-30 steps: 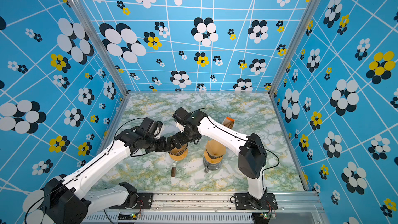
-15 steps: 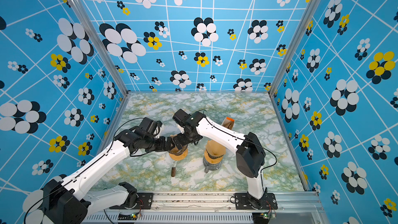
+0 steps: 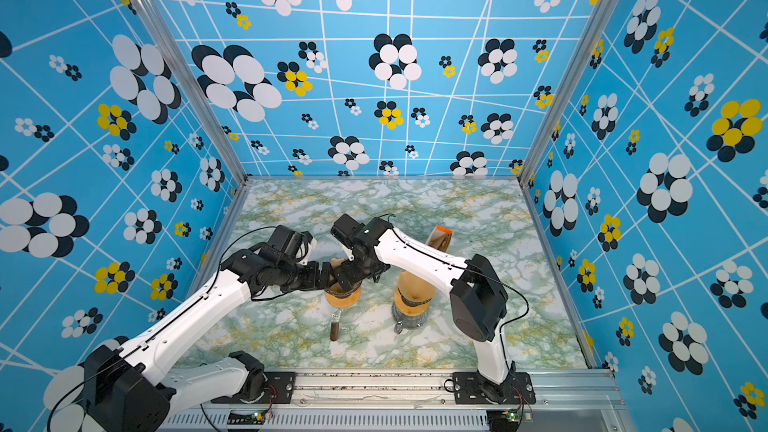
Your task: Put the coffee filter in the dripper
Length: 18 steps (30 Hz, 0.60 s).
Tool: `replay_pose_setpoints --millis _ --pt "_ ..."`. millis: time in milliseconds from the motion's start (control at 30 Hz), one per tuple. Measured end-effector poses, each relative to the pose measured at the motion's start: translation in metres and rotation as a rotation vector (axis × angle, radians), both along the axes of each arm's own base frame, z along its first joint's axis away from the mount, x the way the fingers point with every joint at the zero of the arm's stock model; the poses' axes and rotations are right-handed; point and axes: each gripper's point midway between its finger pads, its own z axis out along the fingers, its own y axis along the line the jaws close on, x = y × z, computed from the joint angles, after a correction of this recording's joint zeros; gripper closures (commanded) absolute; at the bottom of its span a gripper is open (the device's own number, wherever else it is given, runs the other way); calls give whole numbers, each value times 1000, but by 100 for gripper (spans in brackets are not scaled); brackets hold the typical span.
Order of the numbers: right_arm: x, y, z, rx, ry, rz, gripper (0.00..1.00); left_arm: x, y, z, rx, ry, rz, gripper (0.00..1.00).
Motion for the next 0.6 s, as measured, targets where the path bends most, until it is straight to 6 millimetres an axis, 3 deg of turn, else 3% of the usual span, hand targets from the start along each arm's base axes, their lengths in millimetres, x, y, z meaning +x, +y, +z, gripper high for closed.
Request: replay_pose_setpoints --millis 600 --pt "-9 7 9 40 46 48 2 1 1 -1 4 -3 2 1"
